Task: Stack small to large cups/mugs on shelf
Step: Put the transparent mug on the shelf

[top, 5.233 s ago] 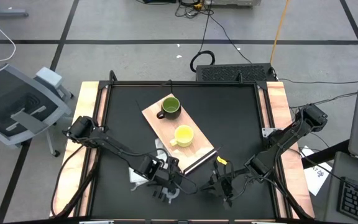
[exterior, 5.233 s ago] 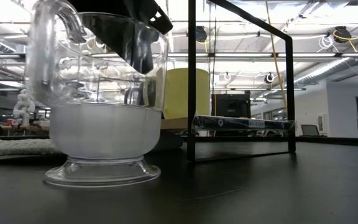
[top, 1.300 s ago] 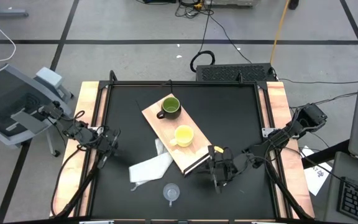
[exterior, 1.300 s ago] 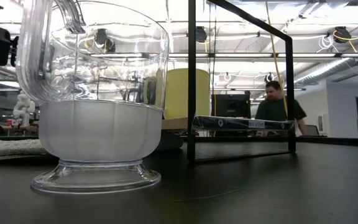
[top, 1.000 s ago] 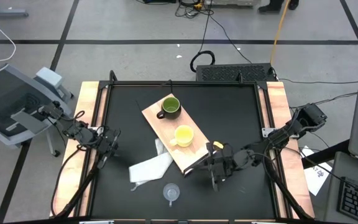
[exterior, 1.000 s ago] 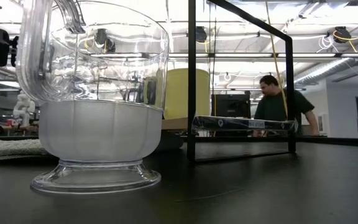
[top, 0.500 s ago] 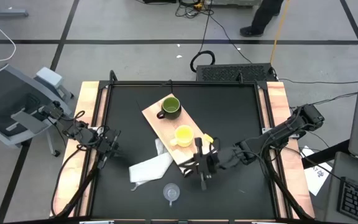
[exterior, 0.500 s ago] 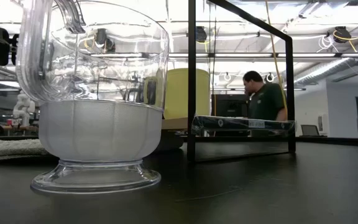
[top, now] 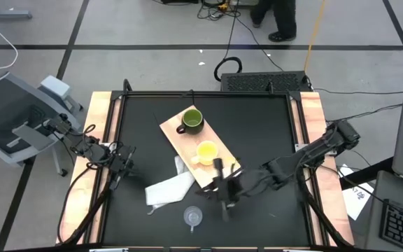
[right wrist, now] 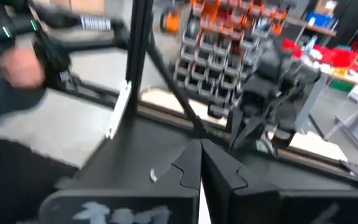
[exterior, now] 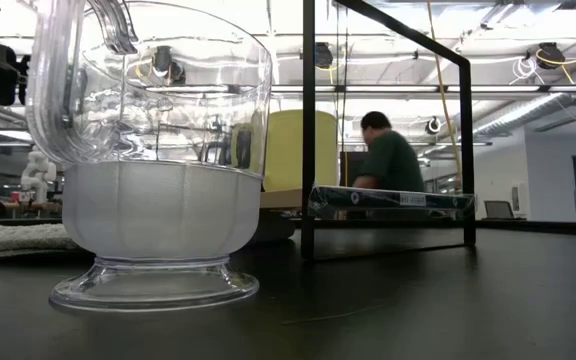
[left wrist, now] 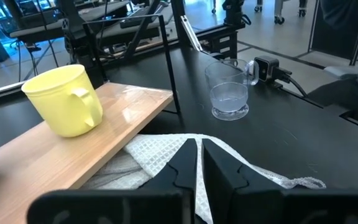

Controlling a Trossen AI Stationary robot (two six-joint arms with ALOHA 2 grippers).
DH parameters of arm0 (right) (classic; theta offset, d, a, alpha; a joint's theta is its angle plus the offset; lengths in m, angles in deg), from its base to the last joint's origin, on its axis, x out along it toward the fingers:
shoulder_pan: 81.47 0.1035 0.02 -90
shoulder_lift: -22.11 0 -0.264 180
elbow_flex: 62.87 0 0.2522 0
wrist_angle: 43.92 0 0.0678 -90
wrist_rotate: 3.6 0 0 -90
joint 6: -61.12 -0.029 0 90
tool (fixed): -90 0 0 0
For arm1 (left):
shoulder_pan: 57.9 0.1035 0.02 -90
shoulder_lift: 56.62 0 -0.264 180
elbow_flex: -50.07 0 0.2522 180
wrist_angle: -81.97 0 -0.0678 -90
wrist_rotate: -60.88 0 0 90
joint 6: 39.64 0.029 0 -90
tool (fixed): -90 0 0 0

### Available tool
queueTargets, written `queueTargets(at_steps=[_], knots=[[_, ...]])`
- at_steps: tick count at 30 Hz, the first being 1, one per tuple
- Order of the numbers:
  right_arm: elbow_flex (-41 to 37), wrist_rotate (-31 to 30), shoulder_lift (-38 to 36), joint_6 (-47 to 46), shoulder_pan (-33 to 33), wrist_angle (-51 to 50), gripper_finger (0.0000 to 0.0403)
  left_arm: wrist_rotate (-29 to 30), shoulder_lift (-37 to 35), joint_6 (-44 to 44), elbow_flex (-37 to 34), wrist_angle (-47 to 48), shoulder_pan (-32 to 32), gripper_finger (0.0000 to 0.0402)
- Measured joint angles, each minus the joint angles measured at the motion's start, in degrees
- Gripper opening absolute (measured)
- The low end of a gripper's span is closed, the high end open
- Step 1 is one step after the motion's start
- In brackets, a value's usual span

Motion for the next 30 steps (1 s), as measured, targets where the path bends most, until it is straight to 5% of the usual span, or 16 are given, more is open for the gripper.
queueTargets(at_steps=[11,19,30], knots=[[23.9,-0.4,15.4,-4.5,-0.9,-21.3,0.0000,1.2,0.0,-0.5,0.0,-0.1,0.0,0.0003],[44.3,1.3,25.8,-15.6,-3.6,-41.5,0.0000,1.2,0.0,-1.5,0.0,-0.1,0.0,0.0029],[47.2,14.8,31.1,-31.4,-7.3,-54.3,0.0000,1.2,0.0,-1.5,0.0,-0.1,0.0,0.0032]])
